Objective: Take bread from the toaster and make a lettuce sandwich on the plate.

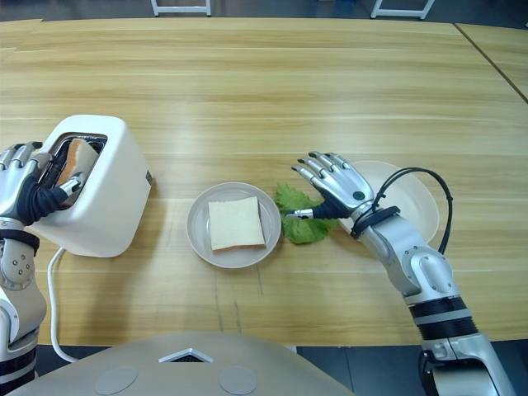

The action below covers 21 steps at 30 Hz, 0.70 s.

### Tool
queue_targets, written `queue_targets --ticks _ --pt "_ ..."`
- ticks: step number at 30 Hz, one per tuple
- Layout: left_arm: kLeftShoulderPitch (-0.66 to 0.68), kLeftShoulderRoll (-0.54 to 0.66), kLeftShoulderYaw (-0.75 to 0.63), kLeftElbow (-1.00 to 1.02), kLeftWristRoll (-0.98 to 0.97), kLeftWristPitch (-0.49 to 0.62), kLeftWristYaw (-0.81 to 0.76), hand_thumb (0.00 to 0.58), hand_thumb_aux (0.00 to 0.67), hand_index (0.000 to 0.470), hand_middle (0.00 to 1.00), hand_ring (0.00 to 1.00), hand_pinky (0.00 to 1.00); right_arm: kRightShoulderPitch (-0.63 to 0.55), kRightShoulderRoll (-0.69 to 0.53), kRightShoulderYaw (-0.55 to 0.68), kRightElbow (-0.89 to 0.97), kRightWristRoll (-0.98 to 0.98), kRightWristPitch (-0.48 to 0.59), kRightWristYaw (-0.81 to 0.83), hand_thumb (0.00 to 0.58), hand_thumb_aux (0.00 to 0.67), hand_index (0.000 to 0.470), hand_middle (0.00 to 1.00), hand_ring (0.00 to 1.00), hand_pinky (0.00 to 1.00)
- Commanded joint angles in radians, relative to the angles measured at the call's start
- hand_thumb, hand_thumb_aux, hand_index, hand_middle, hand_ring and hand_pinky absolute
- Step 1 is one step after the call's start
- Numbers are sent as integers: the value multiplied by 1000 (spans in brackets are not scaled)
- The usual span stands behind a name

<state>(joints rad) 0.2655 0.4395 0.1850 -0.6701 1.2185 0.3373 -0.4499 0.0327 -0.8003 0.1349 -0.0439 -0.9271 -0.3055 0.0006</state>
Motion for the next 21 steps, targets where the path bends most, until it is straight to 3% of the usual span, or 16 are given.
queue_targets --ticks 1,2,3,4,5,7,9,11,12,13,15,17,18,19,20,21 --pt "0 1 -13 38 19 1 -22 144 89 63 0 0 0 7 -17 20 46 -31 6 -7 0 0 0 0 0 0" --pt "0 -1 -18 43 23 -1 -25 334 234 164 0 0 0 10 -23 26 58 -41 7 -8 0 0 0 0 0 0" --pt "1 -2 -22 47 27 -2 -29 474 384 269 0 0 0 12 -31 32 69 -54 7 -11 0 0 0 0 0 0" --pt "3 -3 -24 50 30 -3 -30 555 531 372 0 0 0 14 -37 35 77 -62 6 -12 0 0 0 0 0 0" --pt "5 -5 -27 52 32 -3 -33 580 670 470 0 0 0 17 -44 37 83 -66 4 -14 0 0 0 0 0 0" --pt "7 -9 -31 55 31 -3 -36 580 670 470 0 0 0 23 -53 39 90 -69 5 -15 18 11 7 0 0 0" --pt "10 -16 -36 56 29 -2 -40 580 670 470 0 0 0 28 -61 43 95 -70 6 -13 75 45 31 0 0 0" --pt "12 -22 -38 55 27 -2 -38 580 670 470 0 0 0 35 -69 52 101 -79 6 -13 183 116 81 0 0 0" --pt "12 -24 -38 56 23 -1 -36 580 670 470 0 0 0 38 -71 55 101 -83 8 -11 194 123 87 0 0 0" --pt "11 -26 -37 55 21 0 -35 580 670 470 0 0 0 41 -75 59 101 -87 9 -7 291 197 138 0 0 0" --pt "9 -28 -36 56 16 0 -32 580 670 470 0 0 0 43 -78 67 102 -92 10 -7 405 302 212 0 0 0" --pt "5 -32 -35 57 5 -1 -25 580 670 470 0 0 0 43 -79 79 105 -106 12 -11 458 363 254 0 0 0" --pt "2 -34 -32 56 1 -1 -22 580 670 470 0 0 0 42 -79 82 105 -110 13 -12 512 441 310 0 0 0" --pt "-1 -35 -29 52 -6 -1 -21 580 670 470 439 439 439 42 -81 85 104 -117 14 -14 548 512 359 0 0 0" --pt "-5 -35 -25 47 -11 -1 -18 580 670 470 769 769 769 42 -81 87 104 -120 14 -15 566 568 398 0 0 0" --pt "-8 -36 -21 40 -15 -1 -16 580 670 470 1000 1000 1000 41 -82 89 103 -124 14 -17 580 670 470 0 0 0"
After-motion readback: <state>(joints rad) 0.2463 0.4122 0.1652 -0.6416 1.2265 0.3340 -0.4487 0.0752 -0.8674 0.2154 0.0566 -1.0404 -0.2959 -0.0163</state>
